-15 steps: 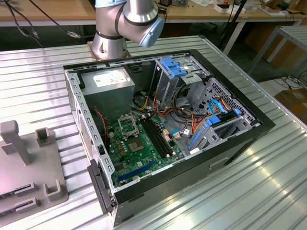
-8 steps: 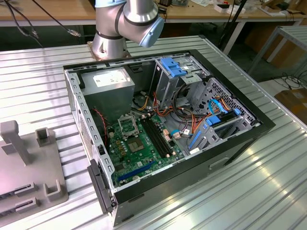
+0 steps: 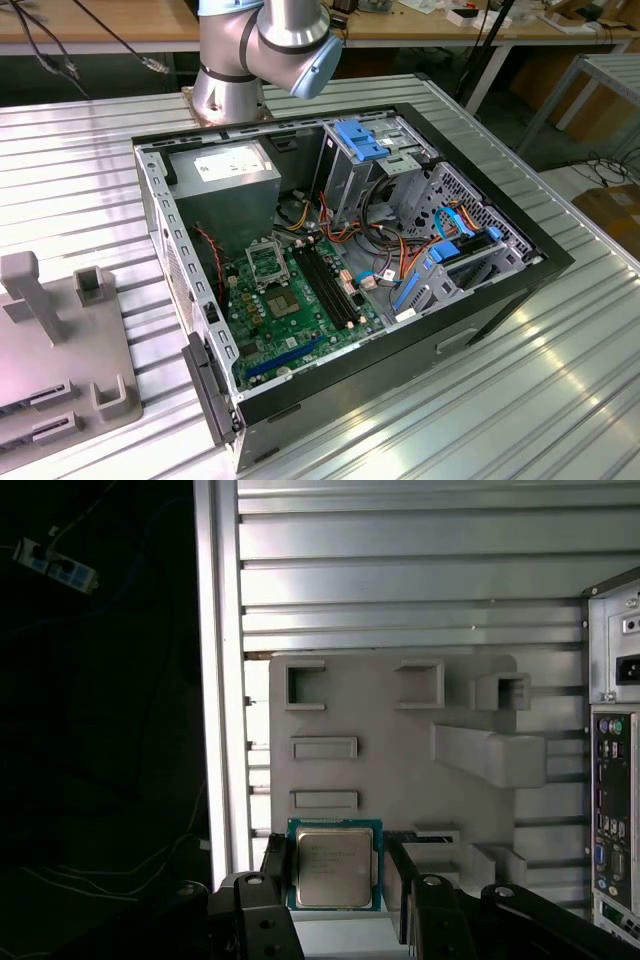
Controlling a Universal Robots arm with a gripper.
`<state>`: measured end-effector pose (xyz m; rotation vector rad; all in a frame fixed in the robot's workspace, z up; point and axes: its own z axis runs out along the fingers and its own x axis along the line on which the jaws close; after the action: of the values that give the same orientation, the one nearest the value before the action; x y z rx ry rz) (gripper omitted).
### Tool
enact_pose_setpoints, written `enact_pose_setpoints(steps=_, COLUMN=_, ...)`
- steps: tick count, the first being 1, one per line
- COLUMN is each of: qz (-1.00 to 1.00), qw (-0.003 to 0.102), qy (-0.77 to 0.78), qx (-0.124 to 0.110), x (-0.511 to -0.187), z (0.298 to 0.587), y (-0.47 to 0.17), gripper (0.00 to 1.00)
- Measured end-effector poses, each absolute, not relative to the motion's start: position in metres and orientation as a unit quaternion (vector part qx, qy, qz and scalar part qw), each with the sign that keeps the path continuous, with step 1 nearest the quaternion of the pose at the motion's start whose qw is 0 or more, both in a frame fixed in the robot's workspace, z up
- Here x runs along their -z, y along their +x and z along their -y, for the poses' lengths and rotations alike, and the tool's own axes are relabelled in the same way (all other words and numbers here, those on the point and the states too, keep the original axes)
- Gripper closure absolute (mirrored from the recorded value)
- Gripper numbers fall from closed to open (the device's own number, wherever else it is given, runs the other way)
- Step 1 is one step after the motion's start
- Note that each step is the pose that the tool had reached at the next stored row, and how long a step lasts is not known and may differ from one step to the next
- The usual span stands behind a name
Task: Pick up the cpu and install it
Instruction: 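Pick up the cpu and move it towards the insertion slot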
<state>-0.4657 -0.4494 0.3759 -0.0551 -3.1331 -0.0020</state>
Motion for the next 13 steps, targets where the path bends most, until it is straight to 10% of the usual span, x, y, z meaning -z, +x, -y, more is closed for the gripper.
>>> enact_pose_setpoints(steps=13, qz=1.000, qw=0.004, qy=-0.018, qx=0.001, x=-0.3812, z=0.4494, y=-0.4657, gripper=0.53)
